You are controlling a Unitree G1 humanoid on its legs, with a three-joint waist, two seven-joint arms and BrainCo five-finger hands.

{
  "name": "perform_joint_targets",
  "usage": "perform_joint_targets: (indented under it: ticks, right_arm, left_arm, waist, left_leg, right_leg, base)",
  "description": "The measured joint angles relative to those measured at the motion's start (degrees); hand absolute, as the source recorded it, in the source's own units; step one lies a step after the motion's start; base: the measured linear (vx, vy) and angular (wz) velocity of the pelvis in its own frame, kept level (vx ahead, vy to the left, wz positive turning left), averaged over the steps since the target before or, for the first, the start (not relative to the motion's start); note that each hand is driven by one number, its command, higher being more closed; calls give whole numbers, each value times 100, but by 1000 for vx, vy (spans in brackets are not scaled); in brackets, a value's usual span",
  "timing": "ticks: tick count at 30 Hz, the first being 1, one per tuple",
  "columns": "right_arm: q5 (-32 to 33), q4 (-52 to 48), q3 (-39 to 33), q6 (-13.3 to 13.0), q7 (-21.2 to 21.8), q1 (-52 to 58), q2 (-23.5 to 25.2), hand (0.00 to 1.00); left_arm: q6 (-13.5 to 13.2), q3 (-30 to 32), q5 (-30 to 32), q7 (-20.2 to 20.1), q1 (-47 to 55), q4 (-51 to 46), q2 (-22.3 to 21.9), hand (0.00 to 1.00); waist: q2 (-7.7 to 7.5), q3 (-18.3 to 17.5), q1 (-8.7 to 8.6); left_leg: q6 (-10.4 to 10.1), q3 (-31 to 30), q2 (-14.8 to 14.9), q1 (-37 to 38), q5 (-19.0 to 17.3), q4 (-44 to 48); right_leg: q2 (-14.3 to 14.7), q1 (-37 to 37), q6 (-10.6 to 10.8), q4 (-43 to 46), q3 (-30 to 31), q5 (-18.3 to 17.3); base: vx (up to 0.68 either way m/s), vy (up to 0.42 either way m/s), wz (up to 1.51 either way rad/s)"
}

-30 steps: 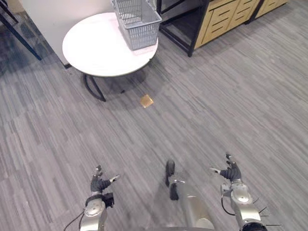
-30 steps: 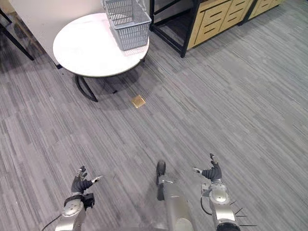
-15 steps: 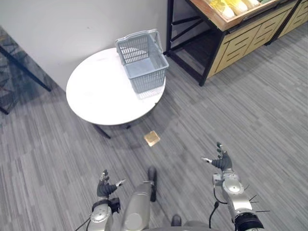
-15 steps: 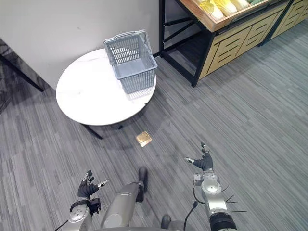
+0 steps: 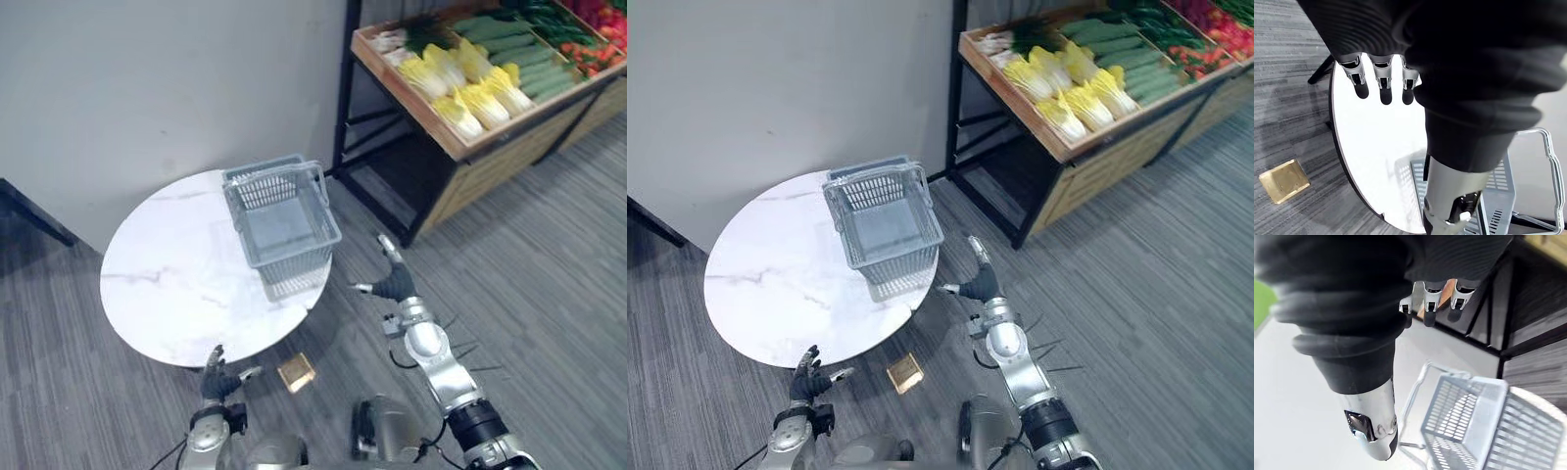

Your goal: Pick vegetable in the basket

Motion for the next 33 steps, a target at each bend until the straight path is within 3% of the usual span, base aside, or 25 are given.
perform_joint_targets:
  ticks: [1,2,3,4,5,6,7,9,11,14,15,16,17,18,20,25,28,30,33]
  right_arm:
    - [-77,1,160,3,28,-122,-47,0]
    - [-113,9,242,1,43,-161,-80,0]
    - [-134,38,343,1,48,-165,-102,0]
    - [-173,116,431,3,56,-153,-159,0]
    - [-212,147,483,3,55,-159,-181,0]
    - [-222,162,504,15,54,-144,-215,0]
    - [-222,167,564,23,55,-147,-237,0]
    - [-221,168,588,2,49,-154,-218,0]
    - [-228,184,559,-48,48,-181,-224,0]
    - [-341,415,527,-40,51,-209,-321,0]
    - [-388,487,532,7,51,-205,-397,0]
    - [-453,496,533,21,50,-208,-451,0]
    - [-579,568,530,26,37,-242,-466,0]
    - [-715,713,553,27,36,-342,-431,0]
    - [-916,942,553,33,11,-586,-412,0]
    - [-1285,1698,657,144,-237,-1673,-335,0]
    - [-1362,2401,640,254,-371,-2329,-362,0]
    - [-1449,2800,627,382,-441,-2646,-456,0]
    - [-1447,3506,601,409,-489,-3280,-573,0]
  left_arm:
    - [-4,-77,47,1,41,64,55,0]
    - [-9,-88,93,-8,60,140,64,0]
    - [-8,-106,97,-16,67,316,36,0]
    - [-5,-105,107,-15,134,470,-28,0]
    - [-6,-97,156,-16,163,558,-49,0]
    - [-2,-56,178,-16,127,651,-87,0]
    - [-2,-60,188,-17,152,688,-108,0]
    - [-2,-95,191,-27,193,713,-150,0]
    - [-3,-169,195,-42,206,715,-178,0]
    - [-2,-177,198,-43,171,743,-185,0]
    - [-4,-179,199,-44,124,811,-192,0]
    - [-1,-184,200,-46,99,863,-199,0]
    - [-4,-185,203,-46,71,939,-176,0]
    - [-4,-192,203,-46,50,1011,-136,0]
    - [-2,-194,202,-44,37,1090,-132,0]
    - [-13,-195,197,-21,38,1084,-115,0]
    - [-14,-199,192,-3,75,1077,-70,0]
    - [-21,-198,182,14,125,1025,-24,0]
    - [-72,-196,128,67,91,940,24,0]
  waist:
    - [-85,-56,27]
    - [-57,-83,31]
    - [72,-160,31]
    - [264,-307,34]
    - [350,-335,12]
    - [381,-320,13]
    - [394,-308,74]
    - [356,-305,230]
    - [286,-328,311]
    - [299,-318,323]
    - [330,-312,330]
    - [388,-318,321]
    - [404,-296,323]
    - [307,-296,344]
    - [282,-295,343]
    - [410,-230,503]
    - [439,-135,525]
    - [450,12,693]
    - [498,153,740]
  left_leg:
    - [-193,-197,-60,151,-276,63]
    - [-221,-359,-29,220,-445,154]
    - [-304,-540,84,251,-565,302]
    - [-385,-761,263,134,-503,546]
    - [-645,-896,381,-157,-262,1106]
    - [-766,-803,424,-485,191,1917]
    - [-796,-604,599,-788,483,2576]
    - [-722,-14,885,-1129,377,3244]
    - [-601,421,900,-1470,302,2982]
    - [-626,841,901,-1741,317,1869]
    - [-746,965,903,-1688,453,1144]
    - [-826,1007,907,-1621,858,571]
    - [-703,1019,886,-1539,1108,265]
    - [-683,1020,773,-1394,1121,26]
    - [-620,1006,657,-1315,1160,-260]
    - [-492,827,349,-1199,1651,-1291]
    - [-422,561,275,-1326,1984,-1823]
    - [-438,486,269,-1375,2038,-1923]
    - [-451,341,266,-1688,2229,-1927]
  right_leg:
    - [-102,8,26,-665,248,604]
    - [-138,33,52,-524,256,1104]
    - [-66,22,-156,-249,136,1294]
    - [9,74,-266,-170,-145,1081]
    - [21,269,-377,-207,-446,890]
    - [69,609,-488,-374,-665,781]
    - [146,968,-557,-642,-775,764]
    - [256,1611,-659,-1072,-933,755]
    - [238,1967,-707,-1348,-958,725]
    - [192,2146,-700,-1542,-998,728]
    - [188,2205,-664,-1548,-1030,705]
    - [225,2245,-607,-1548,-1032,669]
    - [252,2328,-517,-1569,-992,614]
    - [160,2335,-456,-1587,-975,608]
    - [68,2323,-368,-1634,-1007,604]
    - [-141,2106,-225,-1658,-1236,585]
    - [-159,1867,-222,-1649,-1560,582]
    - [-155,1803,-224,-1646,-1622,580]
    - [-147,1538,-274,-1607,-1726,613]
  base:
    - [498,-279,91]
    - [498,-334,93]
    - [388,-273,86]
    - [482,-324,111]
    - [554,-377,119]
    - [532,-392,109]
    - [511,-369,70]
    - [332,-220,28]
    - [312,-179,9]
    - [203,-26,-1]
    - [160,62,1]
    - [145,106,4]
    - [143,162,9]
    - [124,160,12]
    - [39,109,21]
    - [-33,47,27]
    - [-5,-6,52]
    - [7,-6,28]
    - [16,-6,17]
